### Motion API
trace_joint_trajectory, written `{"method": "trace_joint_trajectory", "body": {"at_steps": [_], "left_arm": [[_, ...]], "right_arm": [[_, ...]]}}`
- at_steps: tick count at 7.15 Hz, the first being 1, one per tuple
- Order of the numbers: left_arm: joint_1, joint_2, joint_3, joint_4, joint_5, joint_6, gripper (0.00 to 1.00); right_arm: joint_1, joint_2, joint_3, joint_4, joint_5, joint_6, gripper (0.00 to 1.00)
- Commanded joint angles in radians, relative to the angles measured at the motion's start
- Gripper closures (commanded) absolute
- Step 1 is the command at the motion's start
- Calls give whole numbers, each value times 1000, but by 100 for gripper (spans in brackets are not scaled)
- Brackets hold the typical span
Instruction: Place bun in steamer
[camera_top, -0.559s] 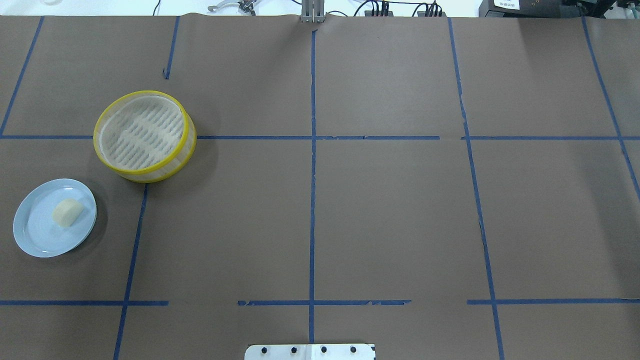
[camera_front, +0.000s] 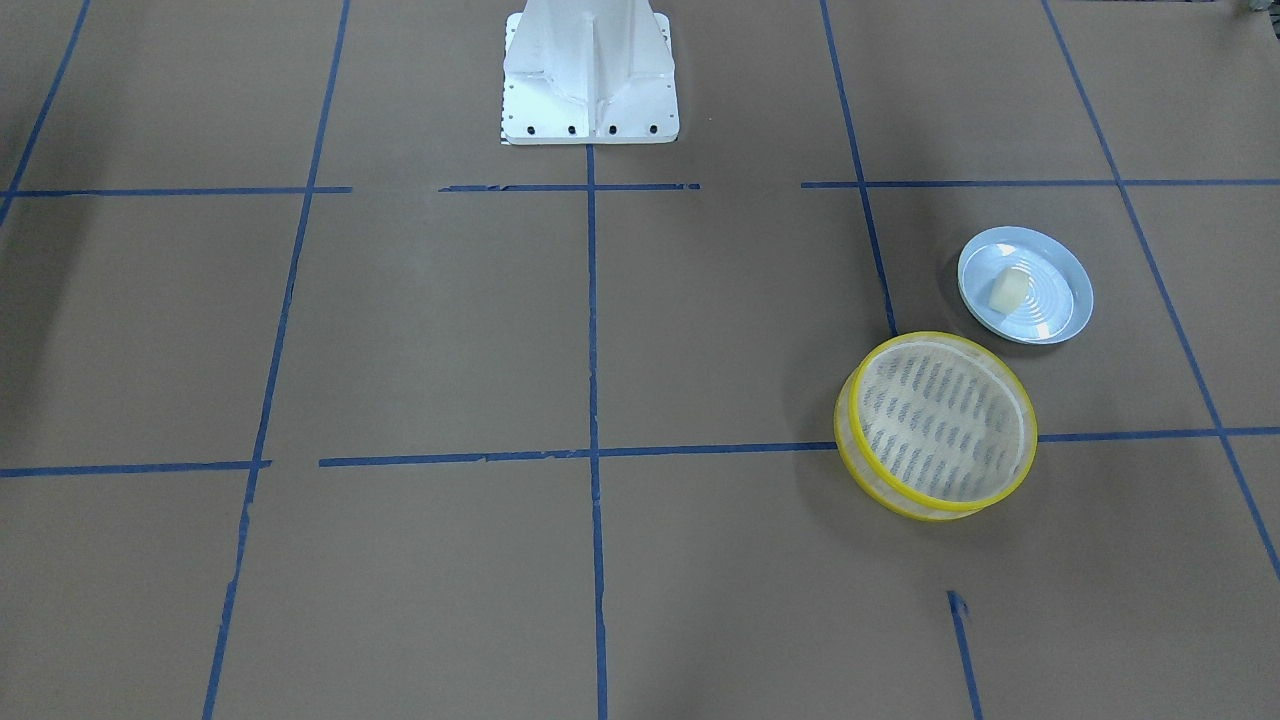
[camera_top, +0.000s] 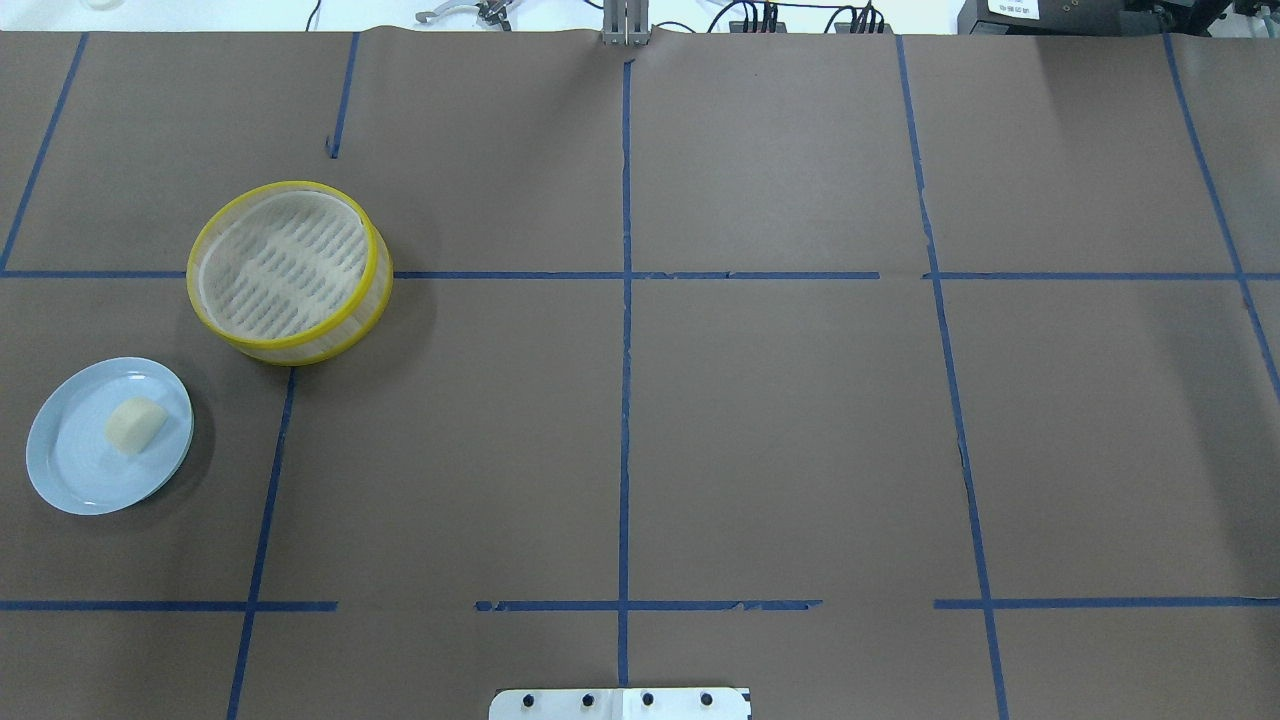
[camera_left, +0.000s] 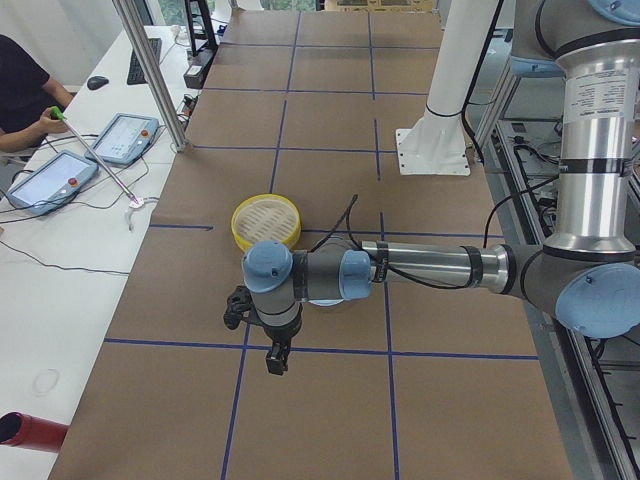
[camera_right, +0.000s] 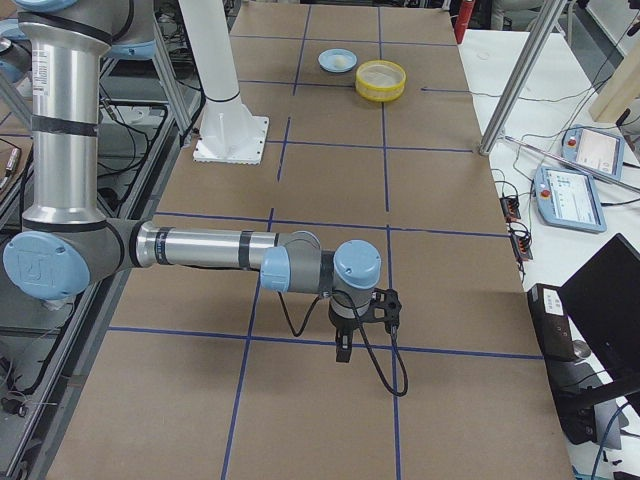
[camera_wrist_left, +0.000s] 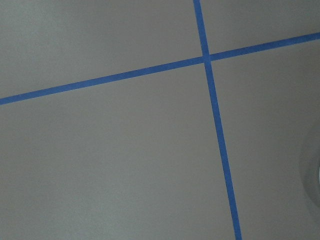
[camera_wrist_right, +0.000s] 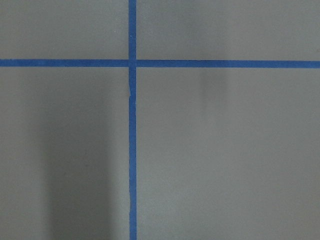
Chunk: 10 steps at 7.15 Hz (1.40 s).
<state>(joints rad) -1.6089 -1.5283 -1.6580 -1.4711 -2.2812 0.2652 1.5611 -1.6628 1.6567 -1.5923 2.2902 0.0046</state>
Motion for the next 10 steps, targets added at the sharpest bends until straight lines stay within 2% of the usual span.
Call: {"method": "trace_joint_trajectory", "body": {"at_steps": [1, 5, 8, 9, 10], "left_arm": [[0, -13, -31, -5, 0, -12, 0], [4, -3, -219, -5, 20, -121, 0], [18, -3, -290, -27, 9, -150, 0], [32, -4, -328, -41, 8, -249, 0], [84, -4, -324, -69, 11, -285, 0]], "right_arm": [[1, 0, 0, 0, 0, 0, 0], [-1, 0, 0, 0, 0, 0, 0], [0, 0, 0, 0, 0, 0, 0], [1, 0, 0, 0, 0, 0, 0], [-1, 0, 0, 0, 0, 0, 0]]}}
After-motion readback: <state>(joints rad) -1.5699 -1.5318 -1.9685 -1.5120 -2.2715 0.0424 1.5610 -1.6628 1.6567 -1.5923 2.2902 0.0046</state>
